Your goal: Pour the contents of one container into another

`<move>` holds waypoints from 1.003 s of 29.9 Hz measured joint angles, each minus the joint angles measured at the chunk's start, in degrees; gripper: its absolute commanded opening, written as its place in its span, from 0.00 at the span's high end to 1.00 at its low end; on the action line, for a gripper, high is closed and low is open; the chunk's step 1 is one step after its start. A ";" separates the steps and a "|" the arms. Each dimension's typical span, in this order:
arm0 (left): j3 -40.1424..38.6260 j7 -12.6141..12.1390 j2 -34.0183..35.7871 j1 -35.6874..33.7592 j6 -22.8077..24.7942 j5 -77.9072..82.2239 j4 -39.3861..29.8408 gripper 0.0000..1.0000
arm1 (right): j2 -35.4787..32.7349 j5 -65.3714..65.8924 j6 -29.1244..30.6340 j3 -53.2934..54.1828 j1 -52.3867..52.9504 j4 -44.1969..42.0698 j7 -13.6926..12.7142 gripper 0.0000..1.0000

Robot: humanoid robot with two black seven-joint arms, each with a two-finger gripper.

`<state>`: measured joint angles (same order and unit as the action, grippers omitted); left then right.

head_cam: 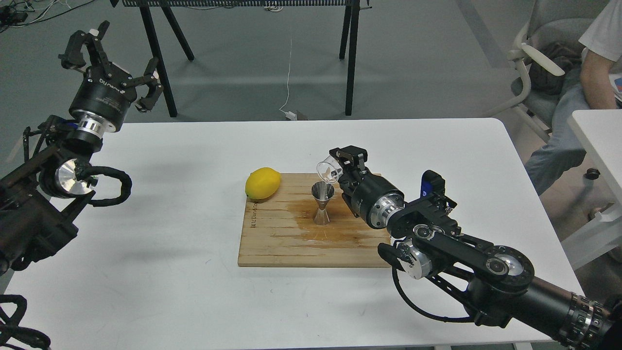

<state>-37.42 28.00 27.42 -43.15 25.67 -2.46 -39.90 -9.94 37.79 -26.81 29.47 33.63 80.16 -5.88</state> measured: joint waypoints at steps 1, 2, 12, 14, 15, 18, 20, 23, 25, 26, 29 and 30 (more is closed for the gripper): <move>-0.01 0.00 0.00 0.04 0.00 0.00 0.00 0.00 | 0.00 0.17 0.00 -0.27 0.09 -0.02 0.03 0.68; -0.02 0.00 0.00 0.07 0.01 0.00 0.00 0.00 | 0.00 0.49 0.00 -0.61 0.27 -0.06 0.04 0.68; -0.03 0.00 -0.06 0.48 0.07 0.00 0.00 0.00 | -2.63 5.40 0.00 -5.92 3.35 -0.02 1.14 0.68; -0.03 0.00 -0.06 0.66 0.08 0.00 0.00 0.00 | -3.25 5.78 0.00 -6.58 4.26 -0.02 1.45 0.69; -0.03 0.00 -0.06 0.75 0.08 0.00 0.00 0.00 | -3.47 6.08 0.00 -6.90 4.60 -0.02 1.70 0.69; -0.03 0.00 -0.06 0.85 0.08 0.00 0.00 0.00 | -3.69 6.79 -0.23 -7.42 5.03 -0.19 2.42 0.69; -0.03 0.00 -0.12 0.91 0.07 0.00 0.00 0.00 | -3.69 6.98 -0.56 -7.70 5.09 -0.24 2.93 0.69; -0.08 0.00 -0.15 0.95 0.01 0.00 0.00 0.00 | -3.67 7.81 -0.79 -8.65 5.22 -0.22 3.55 0.69; -0.10 0.00 -0.14 0.95 0.00 0.00 0.00 0.00 | -3.62 8.98 -0.90 -9.90 5.69 -0.20 4.11 0.69; -0.11 0.00 -0.11 0.95 0.00 0.00 0.00 0.00 | -3.61 9.45 -0.98 -10.41 5.93 -0.19 4.55 0.69; -0.13 0.00 0.03 0.98 0.00 -0.05 0.00 0.00 | -3.60 10.39 -1.16 -11.54 6.44 -0.21 6.14 0.69; -0.16 0.00 0.06 1.02 0.00 -0.07 0.00 0.00 | -3.60 10.68 -1.18 -11.73 6.53 -0.26 6.63 0.68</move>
<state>-37.58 28.00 27.48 -42.13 25.66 -2.53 -39.90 -13.53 48.46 -27.99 17.74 40.16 79.91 0.75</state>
